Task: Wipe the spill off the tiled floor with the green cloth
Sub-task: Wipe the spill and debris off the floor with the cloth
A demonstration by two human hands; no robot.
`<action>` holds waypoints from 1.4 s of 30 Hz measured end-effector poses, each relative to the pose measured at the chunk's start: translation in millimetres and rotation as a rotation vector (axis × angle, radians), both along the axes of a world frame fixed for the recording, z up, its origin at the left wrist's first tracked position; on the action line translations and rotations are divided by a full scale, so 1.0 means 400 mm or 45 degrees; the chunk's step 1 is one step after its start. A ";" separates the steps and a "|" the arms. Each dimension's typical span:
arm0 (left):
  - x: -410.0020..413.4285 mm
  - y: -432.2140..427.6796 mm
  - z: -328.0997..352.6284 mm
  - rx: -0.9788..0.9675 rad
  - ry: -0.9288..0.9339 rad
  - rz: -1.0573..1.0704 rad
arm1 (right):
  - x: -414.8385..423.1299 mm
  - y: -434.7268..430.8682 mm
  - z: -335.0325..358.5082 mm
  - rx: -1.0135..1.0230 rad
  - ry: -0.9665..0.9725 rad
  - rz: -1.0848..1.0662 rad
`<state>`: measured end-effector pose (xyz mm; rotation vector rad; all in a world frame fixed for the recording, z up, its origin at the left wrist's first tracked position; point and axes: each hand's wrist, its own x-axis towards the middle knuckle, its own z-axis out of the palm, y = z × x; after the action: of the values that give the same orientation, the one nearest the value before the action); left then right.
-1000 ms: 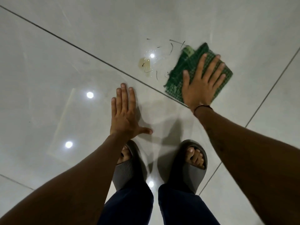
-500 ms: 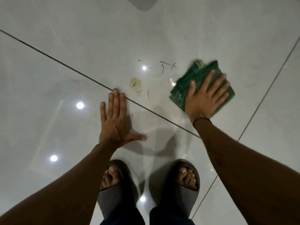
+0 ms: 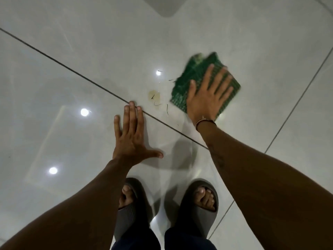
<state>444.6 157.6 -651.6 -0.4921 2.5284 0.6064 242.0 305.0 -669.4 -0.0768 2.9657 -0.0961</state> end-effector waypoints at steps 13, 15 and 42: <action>0.021 -0.005 -0.004 -0.042 0.113 -0.034 | -0.086 -0.007 0.004 -0.006 0.076 -0.049; 0.033 -0.029 -0.012 -0.102 0.214 -0.058 | -0.052 -0.051 -0.014 -0.017 0.052 0.349; 0.059 -0.192 -0.073 -0.384 0.469 -0.019 | -0.095 -0.175 -0.006 -0.028 0.121 0.537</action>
<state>468.1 81.0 -680.8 -0.5022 2.9939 0.3325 203.9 234.9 -672.0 -0.7212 2.9664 -0.0708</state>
